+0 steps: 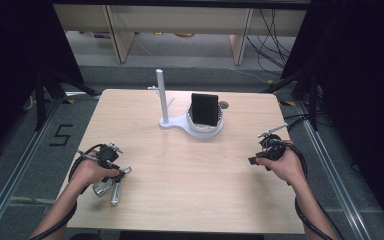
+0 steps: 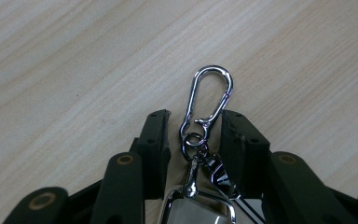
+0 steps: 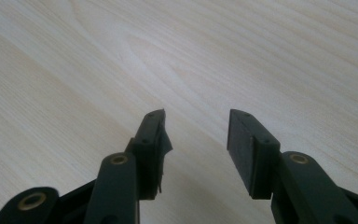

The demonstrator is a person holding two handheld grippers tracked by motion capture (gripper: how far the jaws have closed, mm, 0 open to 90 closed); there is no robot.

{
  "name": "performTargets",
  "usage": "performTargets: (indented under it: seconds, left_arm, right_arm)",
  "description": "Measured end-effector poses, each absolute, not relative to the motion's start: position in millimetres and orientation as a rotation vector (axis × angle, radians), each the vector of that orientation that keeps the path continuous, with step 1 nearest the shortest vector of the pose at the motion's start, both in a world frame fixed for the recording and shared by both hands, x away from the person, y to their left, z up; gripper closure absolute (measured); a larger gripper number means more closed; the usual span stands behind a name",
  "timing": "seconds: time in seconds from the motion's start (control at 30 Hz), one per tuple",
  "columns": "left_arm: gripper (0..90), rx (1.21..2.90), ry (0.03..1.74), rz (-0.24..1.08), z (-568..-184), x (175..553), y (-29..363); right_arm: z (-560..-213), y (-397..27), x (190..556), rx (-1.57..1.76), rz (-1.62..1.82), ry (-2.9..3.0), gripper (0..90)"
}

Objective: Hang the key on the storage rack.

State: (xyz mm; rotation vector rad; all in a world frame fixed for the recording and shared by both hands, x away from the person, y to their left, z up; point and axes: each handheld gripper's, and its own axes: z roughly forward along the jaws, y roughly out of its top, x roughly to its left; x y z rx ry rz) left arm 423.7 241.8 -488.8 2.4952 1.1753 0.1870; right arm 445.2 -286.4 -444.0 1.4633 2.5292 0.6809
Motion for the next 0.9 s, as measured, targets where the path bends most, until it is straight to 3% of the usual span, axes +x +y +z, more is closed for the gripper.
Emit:
performTargets:
  seconds: [0.43,0.9]
  left_arm:
    - [65.2,2.526,1.184,0.185,-488,427,238]
    - [63.8,2.696,1.101,0.105,-483,440,229]
  right_arm:
    - [-443,-284,446,1.457,0.685,2.536,57.7]
    - [-441,-283,447,1.454,0.684,2.537,57.7]
